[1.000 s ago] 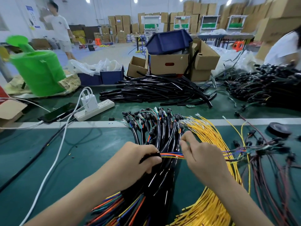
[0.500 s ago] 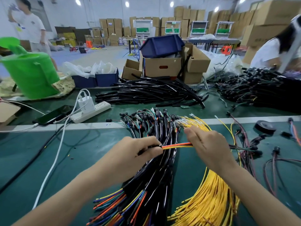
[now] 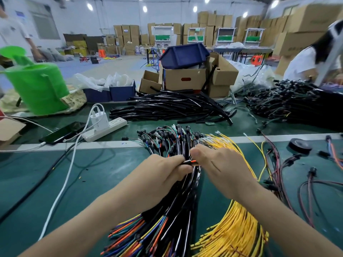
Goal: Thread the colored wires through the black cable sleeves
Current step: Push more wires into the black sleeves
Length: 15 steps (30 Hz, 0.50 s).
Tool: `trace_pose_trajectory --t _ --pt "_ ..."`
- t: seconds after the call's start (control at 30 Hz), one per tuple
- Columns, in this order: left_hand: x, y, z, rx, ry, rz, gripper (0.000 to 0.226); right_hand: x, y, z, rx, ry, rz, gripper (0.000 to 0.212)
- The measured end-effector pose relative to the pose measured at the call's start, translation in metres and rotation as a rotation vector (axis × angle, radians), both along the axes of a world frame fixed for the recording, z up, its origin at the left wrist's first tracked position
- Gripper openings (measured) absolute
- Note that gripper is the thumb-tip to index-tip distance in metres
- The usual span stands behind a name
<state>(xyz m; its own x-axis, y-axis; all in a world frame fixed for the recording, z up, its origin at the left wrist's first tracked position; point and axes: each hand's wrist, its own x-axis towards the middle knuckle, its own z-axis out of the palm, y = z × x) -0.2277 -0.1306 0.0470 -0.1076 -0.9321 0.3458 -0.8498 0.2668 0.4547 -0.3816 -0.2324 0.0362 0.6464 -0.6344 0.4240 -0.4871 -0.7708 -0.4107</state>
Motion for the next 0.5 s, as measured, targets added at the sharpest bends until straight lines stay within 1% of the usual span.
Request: trace_pose_trajectory --t 0.07,0.1,0.17,0.23,0.3,0.37,0.43,0.5 --pt "0.007 0.005 -0.001 0.035 0.030 0.044 0.048 -0.007 -0.011 -0.007 0.041 0.005 -0.049 0.068" --pt "0.009 0.007 -0.001 0.066 0.027 0.057 0.049 -0.010 -0.016 -0.010 0.061 0.011 -0.055 0.067" --pt "0.010 0.009 0.000 0.133 -0.012 0.063 0.050 -0.013 -0.019 -0.012 0.051 0.039 -0.090 0.057" --pt "0.008 0.008 -0.001 0.189 -0.036 0.065 0.043 -0.013 -0.017 -0.007 0.047 0.071 -0.139 0.051" --pt "0.005 0.006 -0.001 0.215 -0.061 0.077 0.036 -0.008 -0.009 0.003 0.031 0.079 -0.159 0.050" --pt "-0.003 0.002 0.002 0.206 -0.107 0.077 0.035 -0.001 0.001 0.012 -0.051 0.130 -0.092 0.052" --pt "-0.008 -0.002 0.006 0.164 -0.134 0.059 0.030 0.005 0.010 0.017 -0.181 0.188 0.013 0.060" --pt "-0.010 -0.006 0.009 0.131 -0.148 0.037 0.028 0.007 0.014 0.019 -0.278 0.237 0.067 0.068"
